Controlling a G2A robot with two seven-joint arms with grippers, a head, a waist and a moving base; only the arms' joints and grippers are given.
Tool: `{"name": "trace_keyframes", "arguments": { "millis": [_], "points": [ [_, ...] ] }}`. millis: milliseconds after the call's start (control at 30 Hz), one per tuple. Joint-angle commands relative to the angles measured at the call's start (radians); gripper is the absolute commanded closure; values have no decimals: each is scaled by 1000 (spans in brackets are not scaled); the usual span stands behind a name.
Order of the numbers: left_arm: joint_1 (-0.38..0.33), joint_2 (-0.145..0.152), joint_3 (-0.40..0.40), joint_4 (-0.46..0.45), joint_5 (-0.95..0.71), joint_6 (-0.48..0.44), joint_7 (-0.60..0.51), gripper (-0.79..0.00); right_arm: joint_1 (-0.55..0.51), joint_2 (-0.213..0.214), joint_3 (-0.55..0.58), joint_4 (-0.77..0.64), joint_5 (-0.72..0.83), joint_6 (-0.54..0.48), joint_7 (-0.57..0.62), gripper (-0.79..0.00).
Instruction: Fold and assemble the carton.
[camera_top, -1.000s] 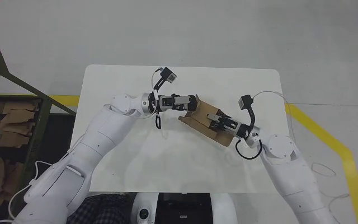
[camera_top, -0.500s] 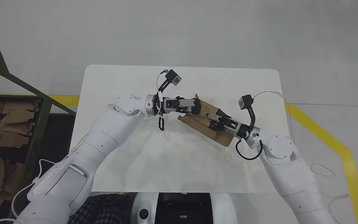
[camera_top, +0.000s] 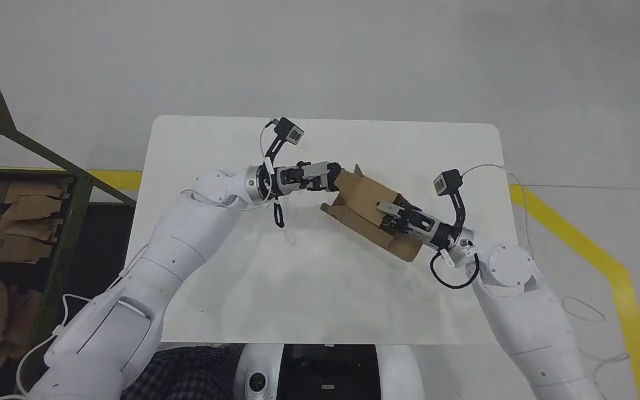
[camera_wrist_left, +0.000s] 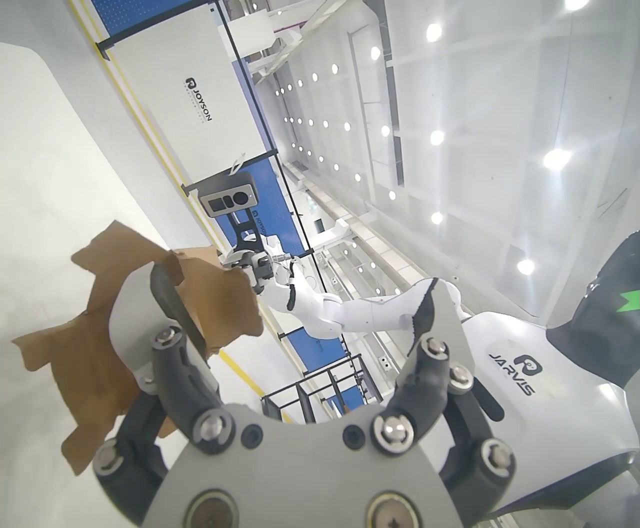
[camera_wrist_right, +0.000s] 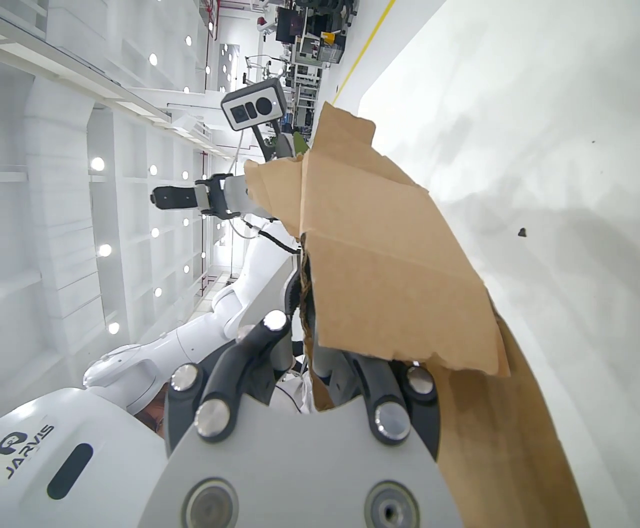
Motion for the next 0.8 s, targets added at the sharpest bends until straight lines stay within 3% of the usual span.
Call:
{"name": "trace_keyframes", "arguments": {
  "millis": [0,767],
  "points": [
    [0,-3,4,5,0,3,-3,-785,-4,1,3,-4,7,-3,7,0],
    [8,-25,23,8,9,56,-55,-785,26,-10,-6,30,25,-18,-108,0]
  ]
}}
